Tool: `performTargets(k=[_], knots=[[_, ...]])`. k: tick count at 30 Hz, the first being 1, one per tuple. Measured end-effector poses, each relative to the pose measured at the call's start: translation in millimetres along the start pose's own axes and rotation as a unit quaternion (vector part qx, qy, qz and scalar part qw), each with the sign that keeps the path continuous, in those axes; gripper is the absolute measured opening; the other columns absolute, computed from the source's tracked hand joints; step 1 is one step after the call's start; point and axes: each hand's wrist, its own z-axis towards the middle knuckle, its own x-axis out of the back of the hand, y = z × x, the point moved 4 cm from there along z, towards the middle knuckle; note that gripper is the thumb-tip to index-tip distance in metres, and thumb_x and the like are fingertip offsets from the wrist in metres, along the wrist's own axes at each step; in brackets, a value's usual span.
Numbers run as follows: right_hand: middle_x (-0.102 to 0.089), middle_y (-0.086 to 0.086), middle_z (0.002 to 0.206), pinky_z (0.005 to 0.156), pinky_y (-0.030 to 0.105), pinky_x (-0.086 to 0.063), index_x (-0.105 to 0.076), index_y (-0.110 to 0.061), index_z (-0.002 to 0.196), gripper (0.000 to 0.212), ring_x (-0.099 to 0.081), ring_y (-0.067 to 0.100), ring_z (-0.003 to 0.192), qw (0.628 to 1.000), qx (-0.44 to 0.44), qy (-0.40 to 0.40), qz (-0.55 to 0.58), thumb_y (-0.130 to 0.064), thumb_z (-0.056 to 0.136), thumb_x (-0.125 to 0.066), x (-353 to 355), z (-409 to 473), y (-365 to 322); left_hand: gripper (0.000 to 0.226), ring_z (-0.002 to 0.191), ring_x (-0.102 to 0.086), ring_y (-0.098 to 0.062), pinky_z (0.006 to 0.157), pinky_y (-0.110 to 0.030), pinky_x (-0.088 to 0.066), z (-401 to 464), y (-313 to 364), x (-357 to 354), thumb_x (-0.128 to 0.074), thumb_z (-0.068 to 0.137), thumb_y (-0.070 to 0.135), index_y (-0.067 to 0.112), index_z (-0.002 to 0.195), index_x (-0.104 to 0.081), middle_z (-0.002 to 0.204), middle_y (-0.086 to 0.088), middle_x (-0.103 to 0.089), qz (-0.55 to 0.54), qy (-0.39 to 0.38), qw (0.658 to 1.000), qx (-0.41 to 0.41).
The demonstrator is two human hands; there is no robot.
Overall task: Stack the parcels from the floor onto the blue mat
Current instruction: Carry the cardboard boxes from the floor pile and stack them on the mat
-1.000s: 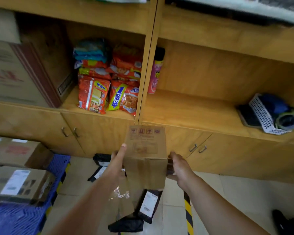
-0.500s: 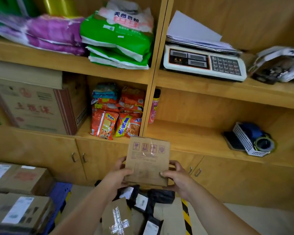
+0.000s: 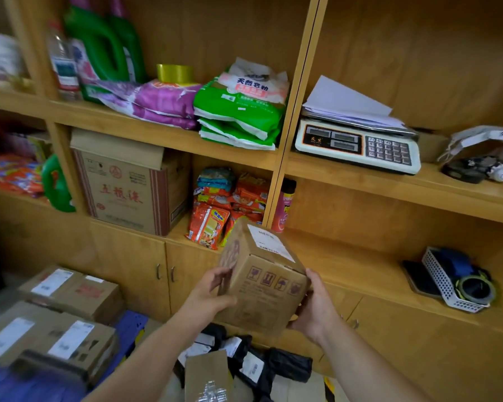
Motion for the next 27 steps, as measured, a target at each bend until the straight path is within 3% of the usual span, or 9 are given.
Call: performTargets(k=[3,5,8,12,15,17,21,24,27], knots=[[-0.065,0.015,0.117,0.097,0.063,-0.037,-0.065,-0.017,0.110,0.050,-0.052,0.035,0.114,0.999,0.020,-0.012,0.035,-0.054,0.090,-0.038,19.9,-26.4,2.2,0.026,0.111,-0.051,-0.012,0.087,-0.028,-0.047,-34.1,12.5,-18.9,-0.048,0.096,0.010,0.028,0.108,-0.062,0.119,0.008,-0.056,-0.044,0.042,0.998,-0.001],[-0.066,0.014,0.116,0.101,0.064,-0.032,-0.067,-0.019,0.102,0.047,-0.052,0.034,0.115,0.998,0.028,-0.022,0.054,-0.053,0.091,-0.036,34.4,-45.0,6.7,0.030,0.112,-0.048,-0.011,0.092,-0.027,-0.044,-54.8,15.9,-33.7,-0.048,0.095,0.005,0.029,0.103,-0.063,0.116,0.008,-0.054,-0.015,0.065,0.997,-0.026],[-0.066,0.012,0.114,0.102,0.062,-0.032,-0.067,-0.021,0.098,0.045,-0.052,0.032,0.115,0.996,0.036,-0.034,0.068,-0.053,0.091,-0.035,54.1,-68.6,16.3,0.034,0.114,-0.050,-0.007,0.082,-0.013,-0.041,-81.7,10.0,-51.6,-0.060,0.088,0.003,0.029,0.109,-0.062,0.118,0.007,-0.056,0.060,0.108,0.990,-0.068],[-0.066,0.009,0.113,0.102,0.057,-0.033,-0.065,-0.023,0.100,0.041,-0.052,0.028,0.112,0.996,0.057,-0.044,0.054,-0.052,0.092,-0.037,70.1,-97.1,28.5,0.042,0.111,-0.049,-0.010,0.090,-0.022,-0.040,-117.8,-9.2,-60.2,-0.066,0.083,0.007,0.025,0.119,-0.055,0.120,0.002,-0.053,0.095,0.137,0.986,-0.025],[-0.066,0.007,0.102,0.089,0.046,-0.039,-0.064,-0.023,0.094,0.033,-0.054,0.023,0.099,0.995,0.078,-0.056,0.007,-0.044,0.093,-0.039,65.0,-118.5,37.9,0.030,0.111,-0.052,-0.016,0.091,-0.028,-0.043,-149.2,-21.5,-61.4,-0.061,0.089,0.011,0.024,0.114,-0.054,0.120,-0.001,-0.057,0.018,0.138,0.989,0.044],[-0.064,0.005,0.091,0.079,0.040,-0.041,-0.060,-0.021,0.085,0.028,-0.053,0.022,0.088,0.994,0.079,-0.065,-0.040,-0.037,0.094,-0.040,54.5,-130.8,47.8,0.022,0.105,-0.052,-0.014,0.091,-0.031,-0.043,-170.4,-24.2,-53.3,-0.057,0.092,0.029,0.025,0.114,-0.055,0.121,0.000,-0.058,-0.012,0.169,0.981,0.097],[-0.058,0.005,0.073,0.066,0.034,-0.038,-0.050,-0.018,0.075,0.024,-0.048,0.020,0.074,0.988,0.074,-0.081,-0.110,-0.027,0.095,-0.041,24.4,-151.7,70.9,0.047,0.111,-0.050,-0.017,0.086,-0.031,-0.041,-206.9,-20.2,-29.0,-0.044,0.092,0.056,0.023,0.125,-0.051,0.125,0.003,-0.055,-0.043,0.173,0.974,0.136],[-0.050,0.005,0.073,0.062,0.032,-0.036,-0.046,-0.018,0.080,0.013,-0.045,0.018,0.069,0.982,0.086,-0.102,-0.131,-0.020,0.093,-0.042,-1.2,-156.4,90.4,0.046,0.097,-0.056,-0.012,0.064,-0.021,-0.040,-234.3,-17.1,-5.3,-0.046,0.092,0.053,0.020,0.124,-0.053,0.122,0.001,-0.058,-0.073,0.177,0.973,0.130],[-0.043,0.002,0.067,0.056,0.030,-0.030,-0.045,-0.020,0.076,0.018,-0.040,0.017,0.064,0.979,0.082,-0.119,-0.144,-0.011,0.091,-0.041,-35.2,-162.3,115.4,0.047,0.093,-0.055,-0.007,0.065,-0.023,-0.041,-258.9,-26.3,29.5,-0.053,0.089,0.053,0.021,0.123,-0.053,0.119,0.001,-0.061,-0.066,0.186,0.971,0.134]])
